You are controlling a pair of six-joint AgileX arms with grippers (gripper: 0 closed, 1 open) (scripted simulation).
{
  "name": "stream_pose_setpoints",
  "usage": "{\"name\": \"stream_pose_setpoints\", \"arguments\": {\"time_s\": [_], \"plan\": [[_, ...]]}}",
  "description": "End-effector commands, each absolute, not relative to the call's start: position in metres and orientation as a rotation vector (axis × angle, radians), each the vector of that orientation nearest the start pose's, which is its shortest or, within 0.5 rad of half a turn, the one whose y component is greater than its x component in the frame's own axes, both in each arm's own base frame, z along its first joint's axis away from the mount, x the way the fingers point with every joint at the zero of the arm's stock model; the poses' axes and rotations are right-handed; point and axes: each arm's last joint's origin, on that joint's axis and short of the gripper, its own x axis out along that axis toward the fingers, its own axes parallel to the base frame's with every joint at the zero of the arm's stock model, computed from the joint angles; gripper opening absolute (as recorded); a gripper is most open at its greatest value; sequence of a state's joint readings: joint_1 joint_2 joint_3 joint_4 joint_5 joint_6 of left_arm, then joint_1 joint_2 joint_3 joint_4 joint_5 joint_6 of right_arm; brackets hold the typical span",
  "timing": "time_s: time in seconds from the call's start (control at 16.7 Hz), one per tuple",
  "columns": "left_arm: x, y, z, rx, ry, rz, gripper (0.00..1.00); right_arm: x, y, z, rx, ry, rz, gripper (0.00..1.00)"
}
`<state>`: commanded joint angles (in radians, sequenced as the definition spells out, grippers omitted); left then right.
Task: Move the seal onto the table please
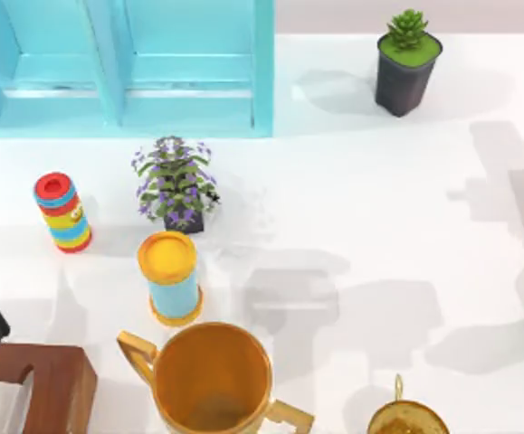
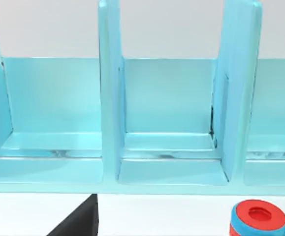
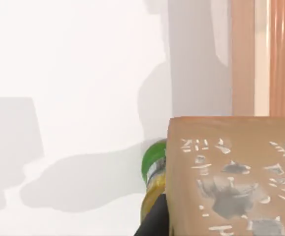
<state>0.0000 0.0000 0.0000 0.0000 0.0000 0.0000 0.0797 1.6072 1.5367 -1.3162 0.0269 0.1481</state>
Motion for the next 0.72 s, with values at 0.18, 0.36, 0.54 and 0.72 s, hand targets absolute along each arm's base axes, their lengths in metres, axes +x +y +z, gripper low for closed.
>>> {"name": "stream_pose_setpoints", "arguments": {"time_s": [0.18, 0.36, 0.54, 0.72], "plan": [[0.106, -0.001, 0.160, 0.000, 0.000, 0.000, 1.00, 0.331, 0.061, 0.283, 0.058, 1.399, -0.036, 0.00], [0.106, -0.001, 0.160, 0.000, 0.000, 0.000, 1.00, 0.354, 0.103, 0.244, 0.051, 1.458, -0.017, 0.00], [0.106, -0.001, 0.160, 0.000, 0.000, 0.000, 1.00, 0.364, 0.142, 0.205, 0.028, 1.526, -0.008, 0.00], [0.106, -0.001, 0.160, 0.000, 0.000, 0.000, 1.00, 0.365, 0.162, 0.184, 0.010, 1.567, -0.010, 0.00]]}}
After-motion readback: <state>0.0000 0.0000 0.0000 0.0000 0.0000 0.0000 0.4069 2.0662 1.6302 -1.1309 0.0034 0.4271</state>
